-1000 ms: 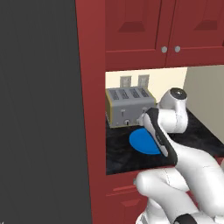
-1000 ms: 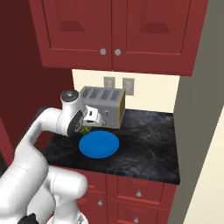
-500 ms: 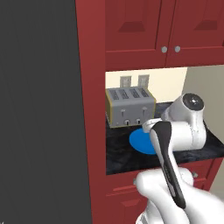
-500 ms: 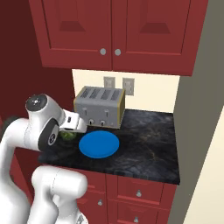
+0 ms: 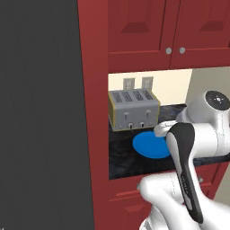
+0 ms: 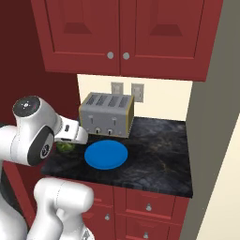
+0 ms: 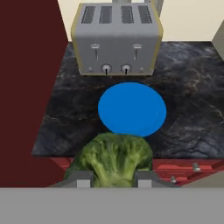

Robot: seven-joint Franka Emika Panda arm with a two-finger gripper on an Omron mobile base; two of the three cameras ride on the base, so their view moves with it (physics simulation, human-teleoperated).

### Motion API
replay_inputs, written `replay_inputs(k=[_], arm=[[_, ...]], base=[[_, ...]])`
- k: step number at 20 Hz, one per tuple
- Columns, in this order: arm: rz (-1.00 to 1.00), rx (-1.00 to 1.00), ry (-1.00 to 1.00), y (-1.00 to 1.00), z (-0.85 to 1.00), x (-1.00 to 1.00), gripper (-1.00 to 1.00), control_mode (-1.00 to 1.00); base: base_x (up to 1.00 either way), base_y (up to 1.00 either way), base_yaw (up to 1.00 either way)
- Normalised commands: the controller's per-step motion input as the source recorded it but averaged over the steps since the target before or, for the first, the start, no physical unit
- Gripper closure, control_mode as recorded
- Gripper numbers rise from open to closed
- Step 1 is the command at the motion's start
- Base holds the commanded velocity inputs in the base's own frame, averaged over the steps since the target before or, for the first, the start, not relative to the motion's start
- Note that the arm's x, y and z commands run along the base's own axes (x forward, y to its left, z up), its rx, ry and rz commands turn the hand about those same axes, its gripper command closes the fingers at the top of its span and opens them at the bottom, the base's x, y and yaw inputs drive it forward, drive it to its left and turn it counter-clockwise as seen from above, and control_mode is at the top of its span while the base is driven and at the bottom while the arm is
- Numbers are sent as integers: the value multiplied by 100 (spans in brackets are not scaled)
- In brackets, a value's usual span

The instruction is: Place the broccoli on the top rack of the oven.

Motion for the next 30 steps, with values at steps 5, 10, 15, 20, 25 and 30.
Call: replay_inputs(k=[5,10,15,20,25,30], arm=[[0,0,0,0,0,0,100,100],[0,0,0,0,0,0,100,100],[0,0,0,0,0,0,100,100],[0,0,0,0,0,0,100,100],[0,0,0,0,0,0,100,100],[0,0,0,0,0,0,100,100]], base=[[-59,1,0],[-99,46,6],[-45,100,16],[-16,100,17],[-4,100,20],[0,100,25]])
